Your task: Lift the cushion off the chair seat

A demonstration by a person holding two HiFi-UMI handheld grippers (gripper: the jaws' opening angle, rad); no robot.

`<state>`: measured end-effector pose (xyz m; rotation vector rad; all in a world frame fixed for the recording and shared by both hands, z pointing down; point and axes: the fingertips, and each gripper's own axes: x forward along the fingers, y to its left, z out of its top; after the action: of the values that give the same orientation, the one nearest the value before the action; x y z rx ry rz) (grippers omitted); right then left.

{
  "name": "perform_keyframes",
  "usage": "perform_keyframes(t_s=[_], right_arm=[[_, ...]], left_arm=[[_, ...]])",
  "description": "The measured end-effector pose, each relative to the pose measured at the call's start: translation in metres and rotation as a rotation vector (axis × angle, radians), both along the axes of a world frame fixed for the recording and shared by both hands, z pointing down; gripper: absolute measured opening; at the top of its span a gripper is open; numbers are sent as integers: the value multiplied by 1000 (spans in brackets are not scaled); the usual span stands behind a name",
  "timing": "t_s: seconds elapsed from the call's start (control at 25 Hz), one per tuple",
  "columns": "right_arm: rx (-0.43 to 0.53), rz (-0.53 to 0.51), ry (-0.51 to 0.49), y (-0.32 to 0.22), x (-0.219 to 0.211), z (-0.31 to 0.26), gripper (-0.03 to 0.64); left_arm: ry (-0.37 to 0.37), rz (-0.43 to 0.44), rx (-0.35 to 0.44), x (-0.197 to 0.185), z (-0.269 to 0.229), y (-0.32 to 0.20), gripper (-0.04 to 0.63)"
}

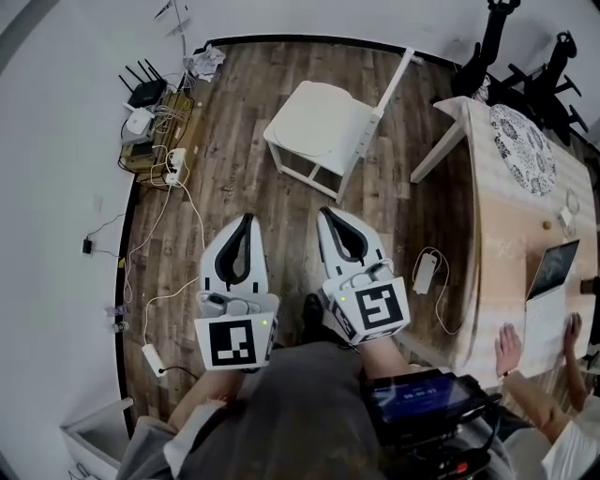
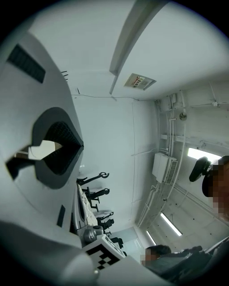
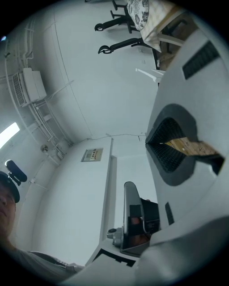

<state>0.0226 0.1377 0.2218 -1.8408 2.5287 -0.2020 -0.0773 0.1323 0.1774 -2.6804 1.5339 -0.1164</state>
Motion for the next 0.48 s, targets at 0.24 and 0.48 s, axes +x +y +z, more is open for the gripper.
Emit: perform_keyframes(t_s=[0.24,0.48], right_arm=[[38,-25,-6,-44,12,-15,8],[48,-23,13,-84,7,-15,8]], left_arm=[[-15,-47,44,1,-15,-37,6],[7,-53,36,-8,-11,-71,6]])
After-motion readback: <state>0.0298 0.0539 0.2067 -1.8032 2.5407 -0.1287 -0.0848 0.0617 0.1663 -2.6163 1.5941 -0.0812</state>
